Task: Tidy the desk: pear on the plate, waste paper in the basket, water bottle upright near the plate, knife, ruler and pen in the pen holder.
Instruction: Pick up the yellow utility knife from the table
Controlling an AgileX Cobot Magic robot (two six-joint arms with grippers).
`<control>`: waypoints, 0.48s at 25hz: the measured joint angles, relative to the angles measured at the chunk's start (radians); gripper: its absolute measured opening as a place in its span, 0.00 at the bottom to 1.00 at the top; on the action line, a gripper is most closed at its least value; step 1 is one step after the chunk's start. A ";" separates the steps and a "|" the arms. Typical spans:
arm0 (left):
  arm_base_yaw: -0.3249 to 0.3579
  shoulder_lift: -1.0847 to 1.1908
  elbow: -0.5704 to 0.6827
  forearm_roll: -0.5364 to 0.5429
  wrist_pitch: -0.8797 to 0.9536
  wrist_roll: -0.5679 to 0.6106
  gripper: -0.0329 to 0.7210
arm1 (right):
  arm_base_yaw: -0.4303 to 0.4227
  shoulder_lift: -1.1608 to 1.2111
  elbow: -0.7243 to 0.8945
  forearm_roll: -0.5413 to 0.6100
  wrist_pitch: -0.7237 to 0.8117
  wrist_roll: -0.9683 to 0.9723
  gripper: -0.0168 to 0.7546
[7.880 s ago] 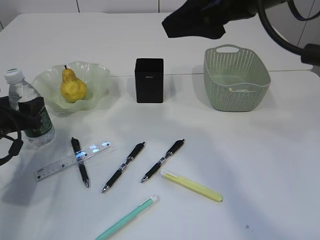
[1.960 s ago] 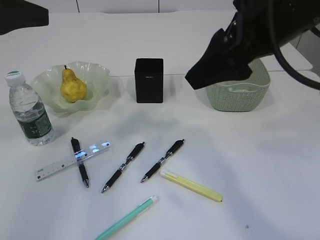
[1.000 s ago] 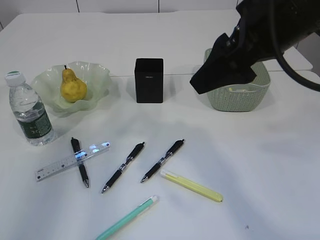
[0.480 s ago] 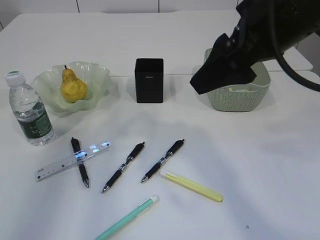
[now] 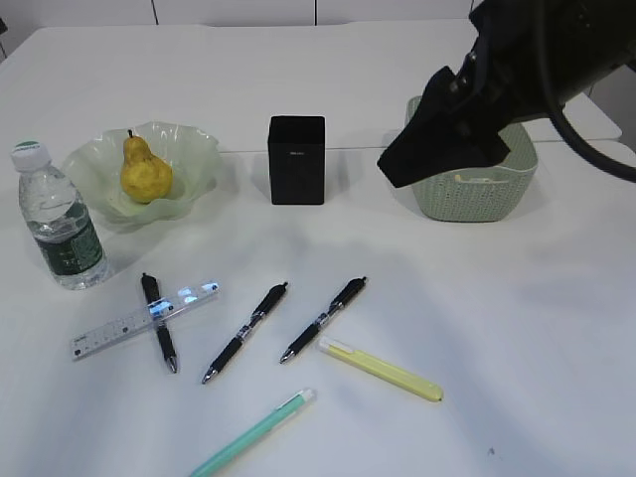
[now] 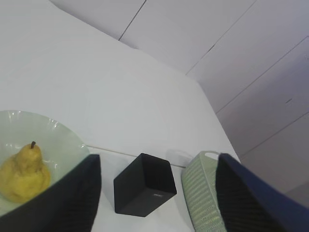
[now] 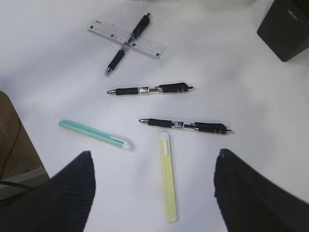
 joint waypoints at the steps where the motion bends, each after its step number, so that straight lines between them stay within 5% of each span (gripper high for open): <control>1: 0.000 0.002 0.002 0.006 -0.008 0.000 0.74 | 0.000 0.000 0.000 0.000 0.000 0.000 0.79; 12: 0.000 0.006 0.015 0.085 -0.088 0.060 0.73 | 0.000 0.000 0.000 0.000 0.000 0.001 0.79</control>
